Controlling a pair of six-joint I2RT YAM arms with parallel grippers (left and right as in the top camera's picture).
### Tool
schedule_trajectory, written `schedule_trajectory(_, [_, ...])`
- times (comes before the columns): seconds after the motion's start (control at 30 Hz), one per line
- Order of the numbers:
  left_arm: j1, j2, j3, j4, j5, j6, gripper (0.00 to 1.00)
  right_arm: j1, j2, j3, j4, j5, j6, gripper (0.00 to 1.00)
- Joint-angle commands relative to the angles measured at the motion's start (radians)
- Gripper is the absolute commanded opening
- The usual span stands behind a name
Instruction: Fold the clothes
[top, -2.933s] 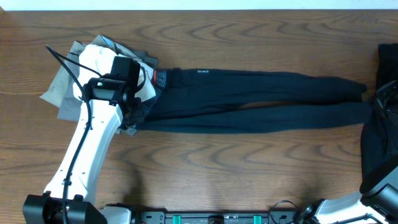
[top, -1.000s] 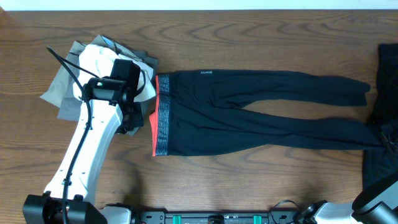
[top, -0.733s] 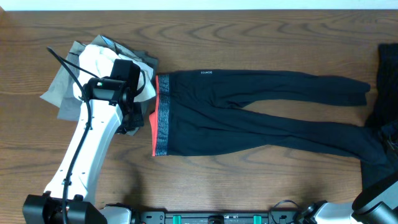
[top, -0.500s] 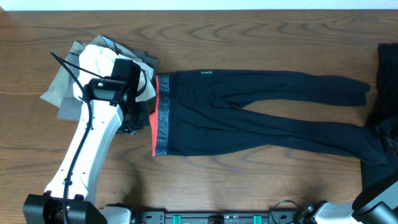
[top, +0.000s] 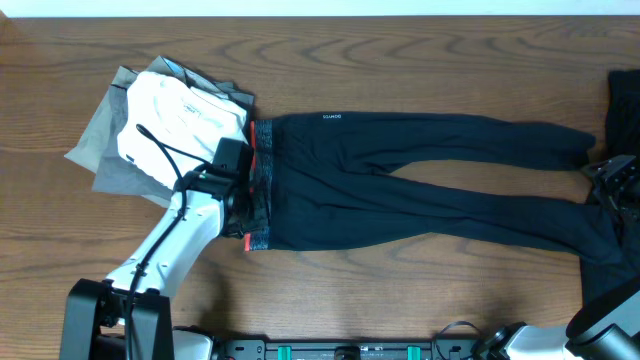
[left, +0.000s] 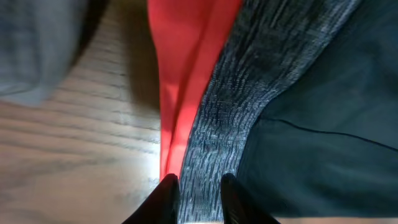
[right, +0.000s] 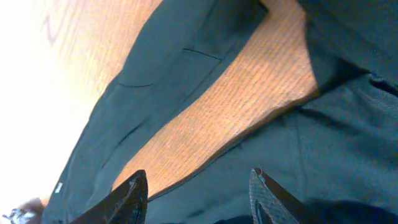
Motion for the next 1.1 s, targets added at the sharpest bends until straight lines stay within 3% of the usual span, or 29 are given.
schedule_trajectory(0.0, [-0.002,0.008,-0.047,0.013,0.012,-0.009,0.21,0.009,-0.007,0.011,-0.001,-0.049,-0.021,0.5])
schedule_trajectory(0.1, [-0.002,0.009,-0.086,0.016,0.012,-0.005,0.14,0.009,-0.007,0.011,-0.001,-0.052,-0.021,0.49])
schedule_trajectory(0.4, [-0.002,0.013,-0.196,0.167,0.019,-0.011,0.06,0.009,-0.007,0.011,-0.001,-0.052,-0.018,0.46])
schedule_trajectory(0.63, [-0.002,0.013,-0.196,-0.023,0.23,-0.153,0.06,0.009,-0.007,0.011,0.0,-0.052,-0.01,0.45])
schedule_trajectory(0.8, [-0.002,0.011,-0.195,-0.185,0.279,-0.266,0.06,0.009,-0.007,0.011,0.0,-0.052,-0.01,0.45])
schedule_trajectory(0.9, [-0.002,0.003,-0.175,-0.281,0.263,-0.271,0.06,0.009,-0.007,0.011,0.0,-0.053,-0.01,0.45])
schedule_trajectory(1.07, [-0.002,-0.056,-0.093,-0.296,0.199,-0.208,0.06,0.013,-0.007,0.011,0.016,-0.071,-0.01,0.48])
